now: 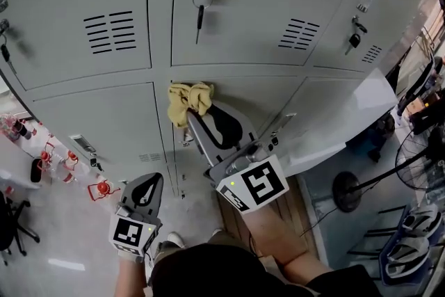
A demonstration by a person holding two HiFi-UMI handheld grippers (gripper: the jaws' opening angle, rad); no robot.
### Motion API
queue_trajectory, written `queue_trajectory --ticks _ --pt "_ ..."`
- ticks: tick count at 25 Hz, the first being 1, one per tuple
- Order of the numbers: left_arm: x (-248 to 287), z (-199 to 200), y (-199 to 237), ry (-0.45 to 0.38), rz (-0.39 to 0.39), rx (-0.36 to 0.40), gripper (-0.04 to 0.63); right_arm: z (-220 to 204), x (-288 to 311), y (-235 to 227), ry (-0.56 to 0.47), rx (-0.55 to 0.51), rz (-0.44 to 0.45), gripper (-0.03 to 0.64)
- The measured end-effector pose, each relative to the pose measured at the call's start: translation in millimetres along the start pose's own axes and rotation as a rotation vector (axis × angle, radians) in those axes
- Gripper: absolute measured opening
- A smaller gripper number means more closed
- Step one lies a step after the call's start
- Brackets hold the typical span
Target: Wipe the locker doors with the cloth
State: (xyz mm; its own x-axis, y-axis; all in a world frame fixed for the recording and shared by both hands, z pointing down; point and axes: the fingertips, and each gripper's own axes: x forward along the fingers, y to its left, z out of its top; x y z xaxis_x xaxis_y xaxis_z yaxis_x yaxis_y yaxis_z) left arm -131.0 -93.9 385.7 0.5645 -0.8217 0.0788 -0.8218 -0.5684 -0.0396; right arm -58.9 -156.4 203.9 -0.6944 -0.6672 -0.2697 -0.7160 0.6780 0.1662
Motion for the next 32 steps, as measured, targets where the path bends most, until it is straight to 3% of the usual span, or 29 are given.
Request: queue_trajectory --ticks 14,21,32 --pt "3 -10 3 0.011 0.092 -0.017 0.009 2 19 0 -0.031 0.013 0.054 0.118" --pt "16 -6 -6 0.015 0.083 -0.042 0.008 3 13 -9 -0.042 0.020 0.056 0.115" --pt "44 -7 -32 -0.002 0.044 -0.014 0.009 6 -15 -49 -0.049 0.036 0.019 0.117"
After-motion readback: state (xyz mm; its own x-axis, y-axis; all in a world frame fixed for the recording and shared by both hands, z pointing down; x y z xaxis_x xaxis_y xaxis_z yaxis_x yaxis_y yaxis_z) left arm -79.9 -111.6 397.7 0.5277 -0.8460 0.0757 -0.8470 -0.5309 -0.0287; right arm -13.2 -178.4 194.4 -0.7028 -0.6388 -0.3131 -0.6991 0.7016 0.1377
